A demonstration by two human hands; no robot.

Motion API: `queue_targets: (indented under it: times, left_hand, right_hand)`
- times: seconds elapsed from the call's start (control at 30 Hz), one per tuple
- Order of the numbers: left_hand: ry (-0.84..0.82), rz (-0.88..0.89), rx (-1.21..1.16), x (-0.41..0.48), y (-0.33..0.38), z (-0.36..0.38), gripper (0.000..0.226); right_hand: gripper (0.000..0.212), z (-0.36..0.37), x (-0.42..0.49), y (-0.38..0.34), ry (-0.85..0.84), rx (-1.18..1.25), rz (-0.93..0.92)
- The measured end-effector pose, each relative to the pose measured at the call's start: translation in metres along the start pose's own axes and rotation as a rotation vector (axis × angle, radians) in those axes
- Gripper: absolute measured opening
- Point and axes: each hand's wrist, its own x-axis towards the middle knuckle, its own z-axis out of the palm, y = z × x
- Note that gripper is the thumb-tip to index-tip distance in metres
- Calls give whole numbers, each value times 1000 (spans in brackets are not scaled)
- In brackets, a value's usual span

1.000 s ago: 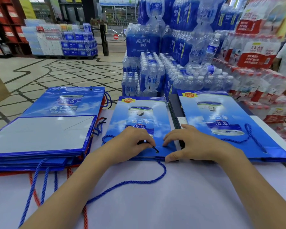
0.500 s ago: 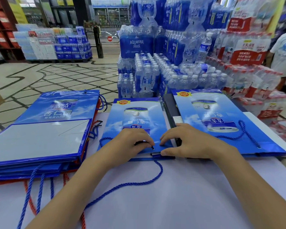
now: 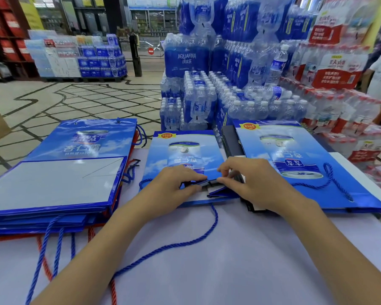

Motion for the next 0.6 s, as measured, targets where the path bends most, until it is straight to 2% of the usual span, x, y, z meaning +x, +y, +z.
queue_targets:
  times: [0.1,0.2,0.43,0.6]
  left_hand:
    - [-15,35,6,0,-2,2,26]
    - [-13,52,5,2,0,2,24]
    - [35,45,-41,4,2,4,30]
    - [69,54,-41,4,2,6,27]
  right_hand:
    - [10,4,3,-3,100,-172,-184]
    - [16,6,6,-8,169,-349,-260]
    - [40,21,7,-19,171,-593,-193]
    - [31,28,9,-24,249,-625,-159]
